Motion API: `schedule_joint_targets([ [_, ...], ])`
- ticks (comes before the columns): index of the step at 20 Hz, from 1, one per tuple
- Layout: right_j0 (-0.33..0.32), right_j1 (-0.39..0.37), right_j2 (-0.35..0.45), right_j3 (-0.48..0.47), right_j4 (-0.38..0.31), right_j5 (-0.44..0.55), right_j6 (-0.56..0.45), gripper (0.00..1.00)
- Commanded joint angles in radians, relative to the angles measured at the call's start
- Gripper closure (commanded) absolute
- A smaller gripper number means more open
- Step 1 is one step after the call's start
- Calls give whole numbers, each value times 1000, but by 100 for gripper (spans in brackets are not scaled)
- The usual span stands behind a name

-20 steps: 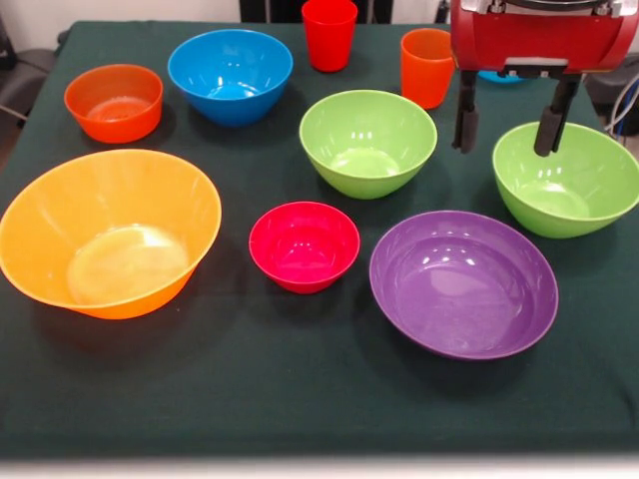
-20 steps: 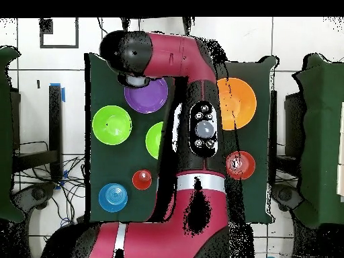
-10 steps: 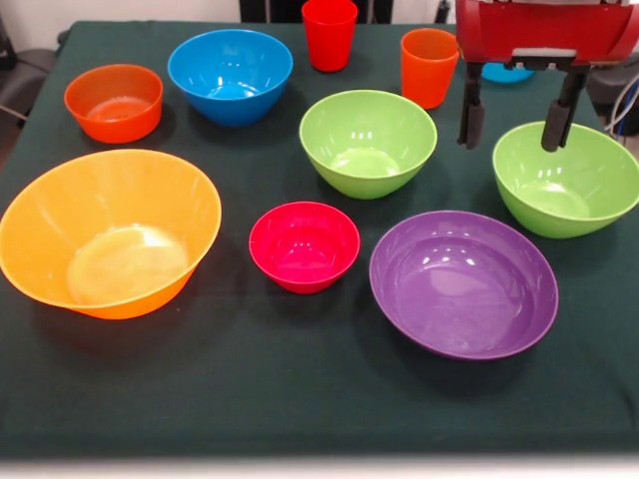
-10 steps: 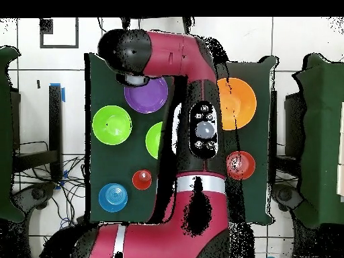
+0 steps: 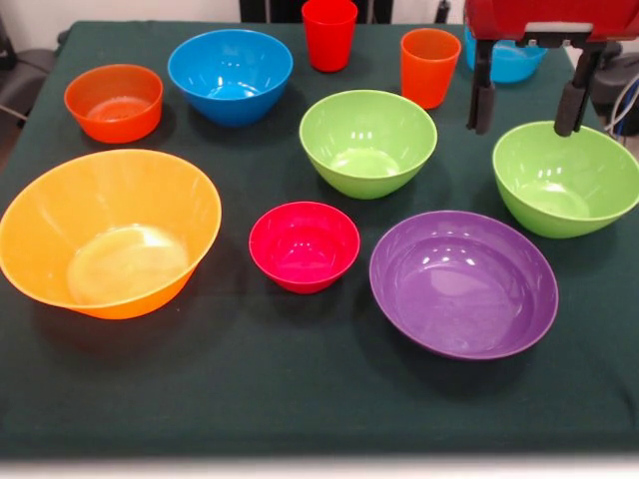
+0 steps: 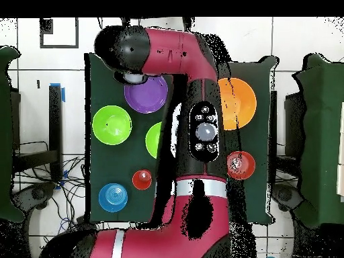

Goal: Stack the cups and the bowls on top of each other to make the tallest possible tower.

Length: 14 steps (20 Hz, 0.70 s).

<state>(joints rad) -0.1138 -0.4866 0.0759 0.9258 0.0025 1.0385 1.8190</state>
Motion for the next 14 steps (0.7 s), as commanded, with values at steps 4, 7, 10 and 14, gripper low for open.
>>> schedule_joint_targets([
  [4,-4,-16,78,112,-34,-28,-72,0],
  [7,-23,-98,65,266,-23,-96,-63,0],
  [10,-40,-164,59,400,-10,-153,-46,0],
  [14,-39,-206,55,489,-1,-194,-8,0],
])
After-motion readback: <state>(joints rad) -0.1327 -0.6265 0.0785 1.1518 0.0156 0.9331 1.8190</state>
